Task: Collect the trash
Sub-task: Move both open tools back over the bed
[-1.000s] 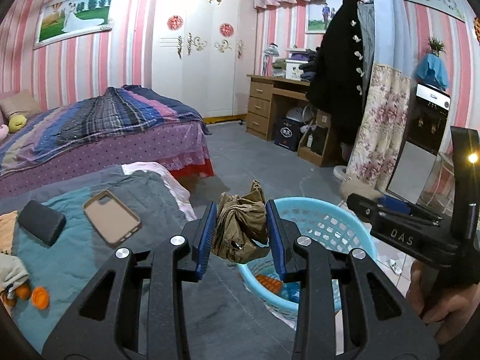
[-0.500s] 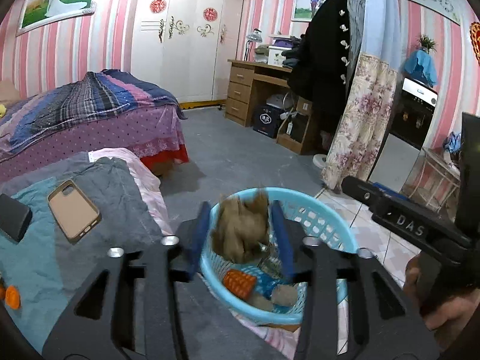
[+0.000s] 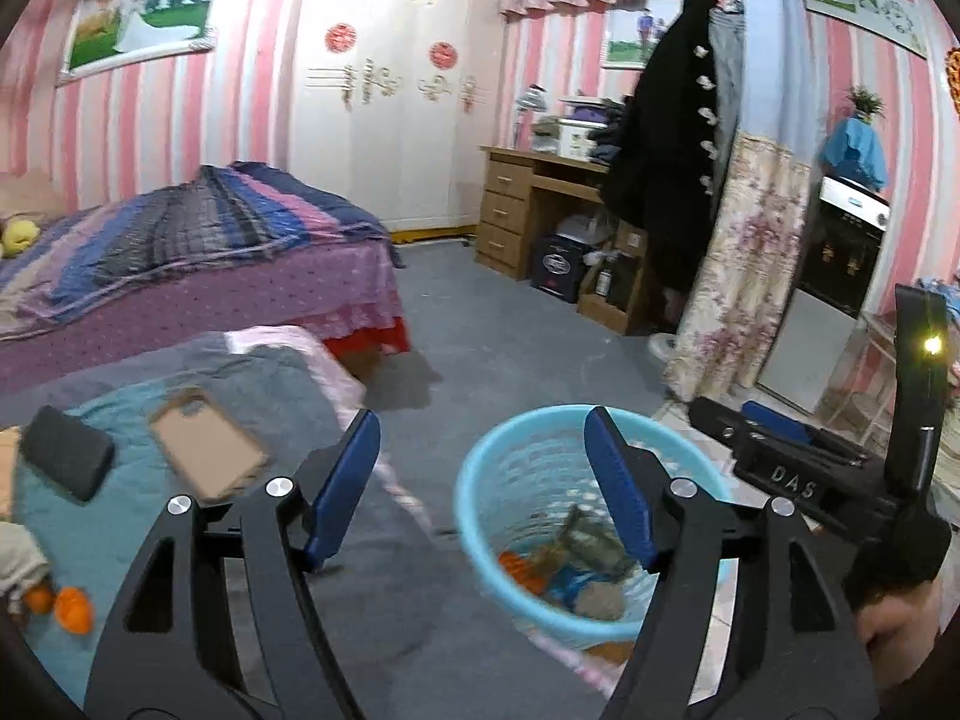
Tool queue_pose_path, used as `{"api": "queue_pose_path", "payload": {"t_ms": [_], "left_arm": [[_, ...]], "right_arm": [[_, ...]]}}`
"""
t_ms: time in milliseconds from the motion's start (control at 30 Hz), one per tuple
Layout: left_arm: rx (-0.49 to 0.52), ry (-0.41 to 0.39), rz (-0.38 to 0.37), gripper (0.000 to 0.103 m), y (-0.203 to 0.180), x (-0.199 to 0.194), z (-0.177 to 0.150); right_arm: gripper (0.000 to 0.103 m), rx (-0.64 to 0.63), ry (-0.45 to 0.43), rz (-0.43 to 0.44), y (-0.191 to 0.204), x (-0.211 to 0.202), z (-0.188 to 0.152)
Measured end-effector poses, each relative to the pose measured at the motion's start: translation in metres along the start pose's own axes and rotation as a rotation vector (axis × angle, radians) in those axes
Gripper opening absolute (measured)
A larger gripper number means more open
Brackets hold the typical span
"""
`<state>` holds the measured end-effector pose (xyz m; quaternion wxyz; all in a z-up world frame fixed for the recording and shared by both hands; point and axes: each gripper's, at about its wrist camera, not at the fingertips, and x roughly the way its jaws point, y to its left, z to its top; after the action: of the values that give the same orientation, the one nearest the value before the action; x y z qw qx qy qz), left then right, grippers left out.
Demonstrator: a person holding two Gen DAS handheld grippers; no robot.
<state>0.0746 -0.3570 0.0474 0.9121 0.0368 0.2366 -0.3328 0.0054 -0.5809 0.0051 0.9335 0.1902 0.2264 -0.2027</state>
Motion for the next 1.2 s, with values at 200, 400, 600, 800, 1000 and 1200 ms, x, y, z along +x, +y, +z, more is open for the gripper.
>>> {"api": "queue_pose_path", "payload": {"t_ms": [200, 400, 600, 800, 1000, 1200], "left_arm": [[-0.013, -0.002, 0.133, 0.076, 0.07, -0.051, -0.009], [-0.074, -0.029, 0.309, 0.08, 0.155, -0.114, -0.03], [-0.139, -0.061, 0.482, 0.081, 0.226, -0.164, -0.06], [-0.226, -0.041, 0.554, 0.081, 0.274, -0.175, -0.088], [-0.27, -0.003, 0.569, 0.081, 0.302, -0.174, -0.109], [-0.298, 0.037, 0.567, 0.081, 0.327, -0.175, -0.127]], "right_arm": [[0.065, -0.057, 0.026, 0.085, 0.04, 0.004, -0.005], [0.068, -0.137, 0.045, 0.194, 0.097, 0.001, -0.016], [0.072, -0.207, 0.108, 0.329, 0.172, 0.002, -0.037], [0.077, -0.28, 0.135, 0.368, 0.241, -0.001, -0.063], [0.078, -0.375, 0.161, 0.409, 0.3, -0.004, -0.09], [0.078, -0.437, 0.188, 0.426, 0.335, -0.002, -0.108]]}}
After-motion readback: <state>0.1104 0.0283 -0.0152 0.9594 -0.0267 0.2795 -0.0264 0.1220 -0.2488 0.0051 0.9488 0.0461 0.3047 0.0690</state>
